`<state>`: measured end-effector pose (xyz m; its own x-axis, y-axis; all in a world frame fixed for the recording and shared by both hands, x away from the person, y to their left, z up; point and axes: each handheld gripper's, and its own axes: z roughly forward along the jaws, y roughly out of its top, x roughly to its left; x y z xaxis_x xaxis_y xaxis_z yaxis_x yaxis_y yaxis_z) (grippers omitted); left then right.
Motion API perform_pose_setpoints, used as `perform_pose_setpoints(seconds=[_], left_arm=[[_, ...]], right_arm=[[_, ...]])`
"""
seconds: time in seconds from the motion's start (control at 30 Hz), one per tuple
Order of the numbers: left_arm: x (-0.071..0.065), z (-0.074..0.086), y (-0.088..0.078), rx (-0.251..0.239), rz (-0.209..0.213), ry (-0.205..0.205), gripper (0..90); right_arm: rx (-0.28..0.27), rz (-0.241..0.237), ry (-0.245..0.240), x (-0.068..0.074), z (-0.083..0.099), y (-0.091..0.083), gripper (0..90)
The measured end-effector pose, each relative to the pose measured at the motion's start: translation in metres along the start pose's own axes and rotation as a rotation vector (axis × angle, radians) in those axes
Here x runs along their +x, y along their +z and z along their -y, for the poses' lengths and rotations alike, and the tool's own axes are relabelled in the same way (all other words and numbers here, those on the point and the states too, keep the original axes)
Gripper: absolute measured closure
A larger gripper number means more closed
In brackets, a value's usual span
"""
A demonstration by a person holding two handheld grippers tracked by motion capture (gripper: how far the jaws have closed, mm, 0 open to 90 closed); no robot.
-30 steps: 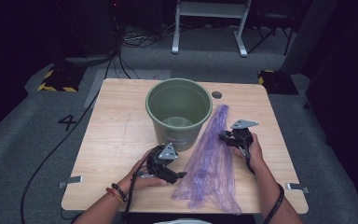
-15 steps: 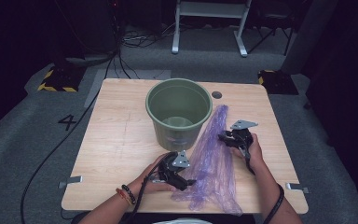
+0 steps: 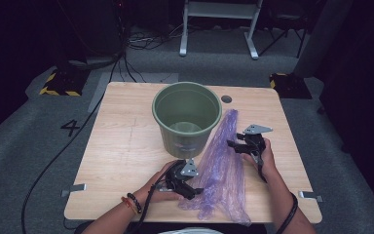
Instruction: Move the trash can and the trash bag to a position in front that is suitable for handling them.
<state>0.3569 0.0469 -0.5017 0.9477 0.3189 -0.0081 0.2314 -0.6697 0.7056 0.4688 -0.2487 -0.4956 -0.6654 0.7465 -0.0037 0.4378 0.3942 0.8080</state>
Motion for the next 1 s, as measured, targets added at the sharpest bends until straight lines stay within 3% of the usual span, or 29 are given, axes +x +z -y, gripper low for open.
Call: perform_pose_setpoints(seconds=[0.2,0.37,0.67,0.9,1.0], left_arm=[[0.001,0.001,0.000,-0.008,0.004,0.001,20.7],[0.001,0.001,0.000,-0.009,0.009,0.004,20.5],[0.001,0.001,0.000,-0.009,0.009,0.004,20.4],[0.001,0.001,0.000,-0.009,0.010,0.005,20.4],[0.001,0.002,0.000,-0.008,0.008,0.004,20.4]], right_arm=[[-0.025,0.029,0.028,0.001,-0.006,-0.003,28.6],[-0.008,0.001,0.027,-0.006,-0.015,-0.005,32.9],[0.036,0.030,0.017,-0.016,-0.026,0.004,27.8],[0.089,0.024,-0.010,-0.011,-0.029,0.022,26.1],[0.106,0.026,-0.030,-0.008,-0.029,0.027,32.1]])
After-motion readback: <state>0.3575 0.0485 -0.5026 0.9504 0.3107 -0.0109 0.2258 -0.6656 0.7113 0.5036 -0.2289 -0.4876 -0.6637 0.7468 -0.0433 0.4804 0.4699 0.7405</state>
